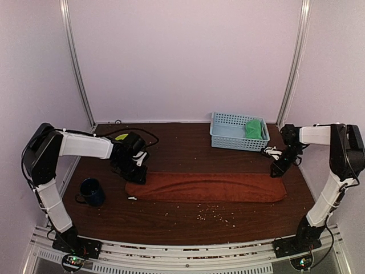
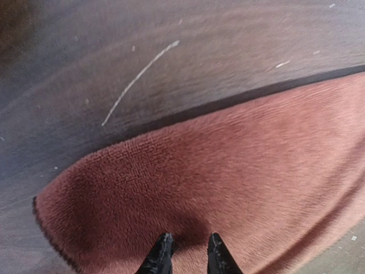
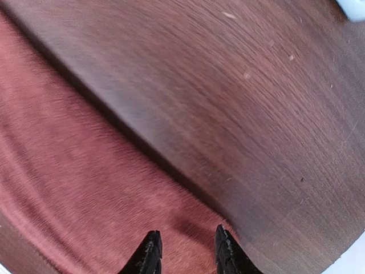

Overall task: Roll the towels
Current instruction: Smooth out the towel at the center of the board, then pick up the towel from the center of the board, then fold the towel at the center of the board.

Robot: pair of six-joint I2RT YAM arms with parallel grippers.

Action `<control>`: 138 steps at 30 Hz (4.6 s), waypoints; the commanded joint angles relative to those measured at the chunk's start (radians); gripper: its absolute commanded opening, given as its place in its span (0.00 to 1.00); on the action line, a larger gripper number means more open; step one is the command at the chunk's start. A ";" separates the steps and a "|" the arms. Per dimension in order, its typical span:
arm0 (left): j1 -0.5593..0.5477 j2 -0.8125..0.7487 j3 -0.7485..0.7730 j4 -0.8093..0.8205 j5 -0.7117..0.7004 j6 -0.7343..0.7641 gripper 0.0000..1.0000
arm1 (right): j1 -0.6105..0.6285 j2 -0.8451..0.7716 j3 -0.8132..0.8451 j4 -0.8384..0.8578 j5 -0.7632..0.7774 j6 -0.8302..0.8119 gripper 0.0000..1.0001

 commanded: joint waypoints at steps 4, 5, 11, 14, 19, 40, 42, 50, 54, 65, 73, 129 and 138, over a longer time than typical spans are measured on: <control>0.013 0.022 -0.032 0.071 -0.042 -0.031 0.24 | -0.003 0.102 0.043 0.078 0.137 0.125 0.33; 0.014 0.021 -0.037 0.077 -0.040 -0.032 0.24 | -0.004 0.105 0.046 0.087 0.131 0.124 0.33; 0.015 0.002 -0.042 0.121 -0.002 -0.035 0.24 | -0.004 0.122 0.115 0.087 0.024 0.123 0.34; 0.015 -0.044 -0.037 0.136 0.016 -0.032 0.26 | -0.006 0.063 0.151 0.023 -0.031 0.125 0.36; 0.015 -0.104 -0.042 0.123 0.001 -0.020 0.30 | -0.036 -0.027 0.149 -0.072 0.001 0.166 0.40; 0.038 -0.118 -0.130 0.096 -0.057 0.008 0.39 | -0.104 0.090 0.014 -0.151 -0.019 0.212 0.46; 0.042 -0.122 -0.138 0.099 -0.063 0.000 0.40 | -0.103 0.106 0.009 -0.137 -0.027 0.215 0.44; 0.057 -0.128 -0.146 0.107 -0.073 -0.010 0.40 | -0.103 0.163 -0.020 -0.051 -0.011 0.230 0.13; 0.062 -0.133 -0.142 0.103 -0.075 -0.006 0.40 | -0.122 0.146 -0.013 -0.036 -0.013 0.239 0.01; 0.068 -0.111 -0.167 0.112 -0.060 0.010 0.41 | -0.259 0.066 0.142 -0.146 -0.021 0.195 0.00; 0.069 -0.102 -0.169 0.113 -0.040 0.013 0.40 | -0.260 0.070 0.219 -0.207 -0.088 0.202 0.00; -0.081 0.060 -0.051 0.217 0.209 0.005 0.22 | -0.346 -0.003 0.612 -0.473 -0.272 0.178 0.00; -0.091 0.083 0.013 0.183 0.173 0.019 0.22 | -0.113 -0.004 0.551 -0.484 -0.329 0.195 0.00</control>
